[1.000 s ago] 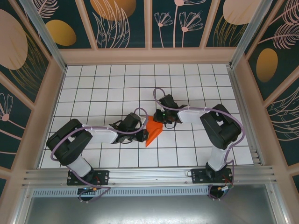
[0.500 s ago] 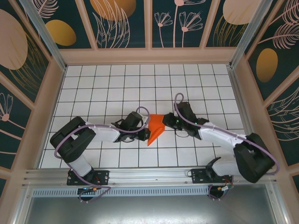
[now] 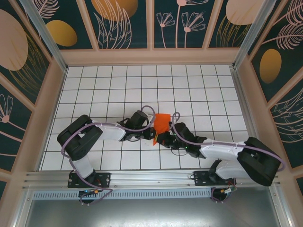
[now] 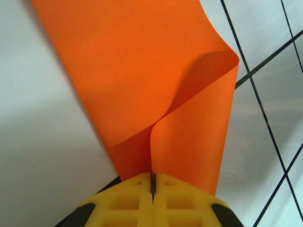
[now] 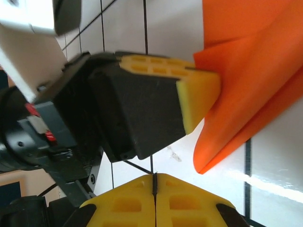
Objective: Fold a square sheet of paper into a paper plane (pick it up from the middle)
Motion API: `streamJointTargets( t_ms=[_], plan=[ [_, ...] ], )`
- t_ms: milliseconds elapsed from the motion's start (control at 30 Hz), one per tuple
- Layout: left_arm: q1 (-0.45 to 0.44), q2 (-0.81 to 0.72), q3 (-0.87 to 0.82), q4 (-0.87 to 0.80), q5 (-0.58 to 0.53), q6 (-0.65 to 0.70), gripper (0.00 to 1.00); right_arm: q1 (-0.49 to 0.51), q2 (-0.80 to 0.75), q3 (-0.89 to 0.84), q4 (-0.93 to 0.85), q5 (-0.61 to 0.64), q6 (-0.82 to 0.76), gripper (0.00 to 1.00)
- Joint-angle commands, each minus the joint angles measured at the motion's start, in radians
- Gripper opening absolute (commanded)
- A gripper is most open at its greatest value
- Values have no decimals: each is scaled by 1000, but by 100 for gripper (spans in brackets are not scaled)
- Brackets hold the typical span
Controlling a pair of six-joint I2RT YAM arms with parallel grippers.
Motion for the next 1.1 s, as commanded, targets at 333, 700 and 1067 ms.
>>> streamJointTargets(
  t_ms=[333, 700, 1067],
  plan=[
    [5, 37, 5, -47, -18, 10, 5, 56, 158, 42, 128, 47, 71, 6],
    [5, 39, 7, -55, -15, 21, 5, 42, 189, 37, 160, 66, 85, 7],
    [5, 35, 2, -51, -8, 23, 5, 39, 277, 32, 218, 39, 93, 7]
  ],
)
